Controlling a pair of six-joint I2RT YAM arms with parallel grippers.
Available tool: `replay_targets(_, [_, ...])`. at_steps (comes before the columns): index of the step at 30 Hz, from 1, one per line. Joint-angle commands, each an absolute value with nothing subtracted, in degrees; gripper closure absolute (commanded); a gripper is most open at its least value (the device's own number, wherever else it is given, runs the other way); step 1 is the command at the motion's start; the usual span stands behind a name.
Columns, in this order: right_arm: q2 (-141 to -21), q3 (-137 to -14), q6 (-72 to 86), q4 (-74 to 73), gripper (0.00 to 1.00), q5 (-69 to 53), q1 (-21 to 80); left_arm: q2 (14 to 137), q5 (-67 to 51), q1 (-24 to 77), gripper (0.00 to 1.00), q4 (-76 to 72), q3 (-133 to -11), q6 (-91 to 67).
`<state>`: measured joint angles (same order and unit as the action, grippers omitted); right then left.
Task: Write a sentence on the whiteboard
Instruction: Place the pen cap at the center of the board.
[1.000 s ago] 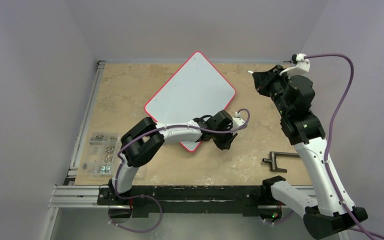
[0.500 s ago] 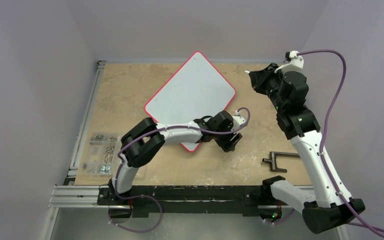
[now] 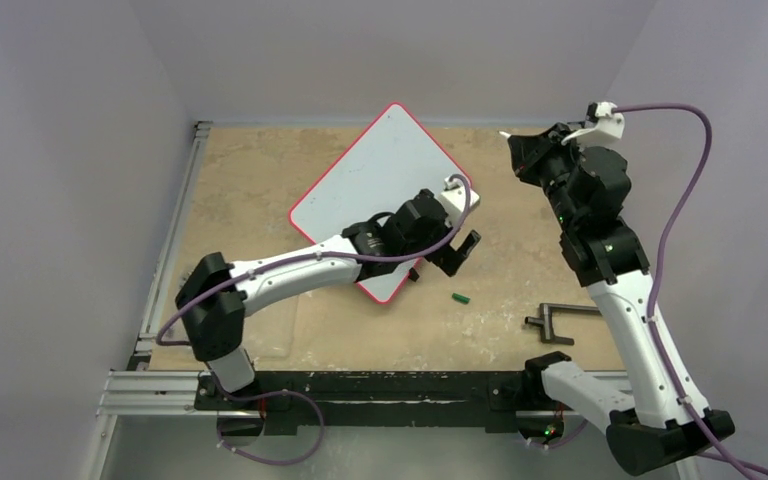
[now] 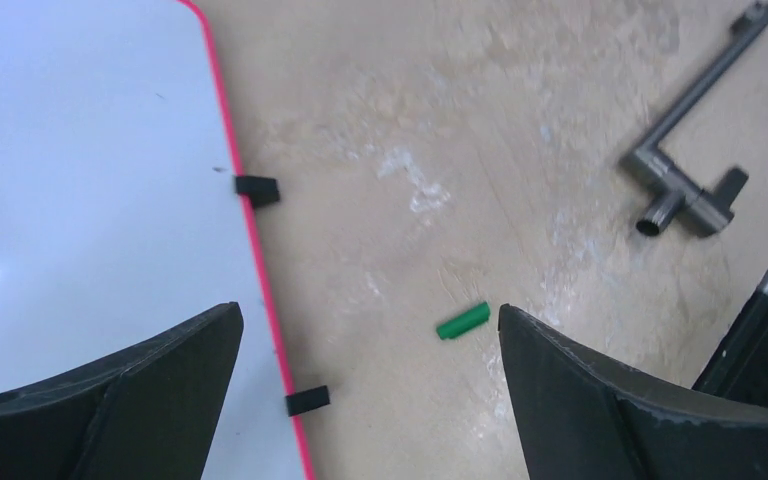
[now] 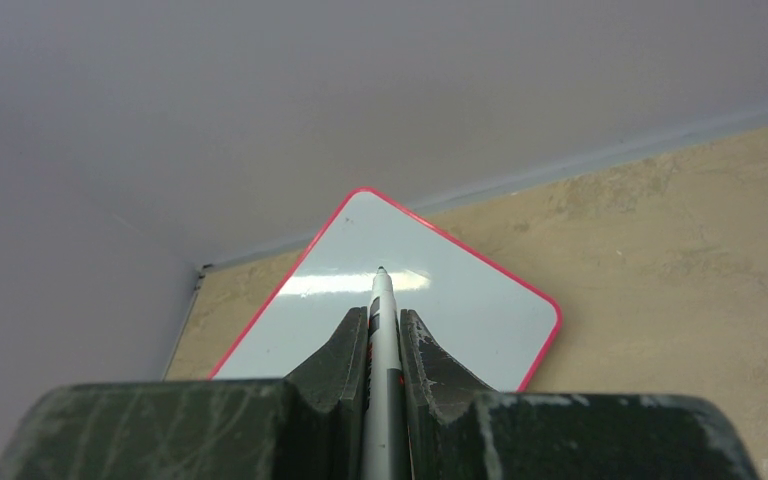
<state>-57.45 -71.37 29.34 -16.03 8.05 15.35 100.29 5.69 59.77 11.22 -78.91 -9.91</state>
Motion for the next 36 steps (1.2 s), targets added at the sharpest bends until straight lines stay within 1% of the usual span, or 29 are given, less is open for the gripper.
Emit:
replay_targets(1, [-54.5, -73.8, 29.7, -10.5, 1.0, 11.4, 15.3, 96.8, 16.4, 59.3, 0.0, 12.9, -81.5, -10.0])
replay_targets(2, [-54.2, -73.2, 30.0, -9.8, 1.0, 11.4, 15.3, 97.8, 15.5, 58.7, 0.0, 15.3, -82.9, -11.1])
replay_targets(4, [-53.4, -71.6, 30.5, -8.5, 1.0, 11.2, 15.3, 100.1, 8.3, 57.3, 0.0, 21.4, -87.2, -10.4])
replay_targets(5, [-53.0, -70.8, 30.6, -7.8, 1.0, 11.1, 15.3, 99.8, 7.8, 57.0, 0.0, 21.9, -87.6, -10.9])
replay_targets(9, [-52.4, -68.8, 31.6, -7.6, 1.0, 9.7, 15.3, 90.7, 5.1, 53.8, 0.0, 10.7, -76.3, -12.6])
replay_targets(11, [-52.4, -67.9, 32.1, -7.6, 1.0, 8.0, 15.2, 87.4, 0.9, 49.1, 0.0, 13.2, -75.0, -13.8])
replay_targets(12, [-52.4, -67.5, 32.2, -7.7, 1.0, 7.3, 15.3, 86.3, -1.9, 47.0, 0.01, 15.6, -75.3, -14.0])
replay_targets(16, [-52.5, -65.7, 32.1, -8.0, 1.0, 5.9, 15.3, 79.2, -6.3, 40.4, 0.11, 22.3, -75.3, -11.6])
replay_targets(18, [-52.2, -64.2, 32.7, -7.1, 1.0, 4.7, 15.3, 77.2, -5.6, 38.2, 0.11, 26.4, -76.7, -10.4])
replay_targets(20, [-52.0, -62.9, 33.0, -6.2, 1.0, 2.9, 15.2, 76.7, -8.6, 35.1, 0.09, 30.4, -79.4, -10.4])
replay_targets(22, [-52.2, -61.9, 33.1, -6.0, 1.0, 2.3, 15.2, 76.8, -12.0, 31.6, 0.01, 34.3, -82.5, -11.0])
replay_targets(23, [-52.2, -61.3, 33.1, -5.6, 1.0, 1.3, 15.3, 76.8, -13.0, 30.2, 0.01, 36.0, -83.6, -10.9])
replay_targets(26, [-52.1, -58.9, 34.6, -3.9, 1.0, -1.7, 15.2, 76.4, -14.3, 25.5, 0.01, 38.4, -85.8, -9.9])
replay_targets(28, [-51.8, -57.3, 35.7, -3.0, 1.0, -3.9, 15.4, 76.4, -16.8, 20.7, 0.01, 38.5, -86.4, -10.1])
replay_targets(30, [-51.4, -55.9, 36.2, -2.1, 1.0, -5.4, 15.4, 77.6, -16.8, 16.2, 0.03, 39.4, -87.4, -11.2])
replay_targets(34, [-50.7, -53.9, 36.6, -1.3, 1.0, -7.2, 15.9, 82.2, -27.3, 6.9, 0.05, 37.7, -87.8, -13.9])
replay_targets(36, [-50.5, -53.4, 36.3, -1.4, 1.0, -7.6, 16.3, 84.3, -31.9, 4.0, 0.05, 35.8, -87.8, -14.5])
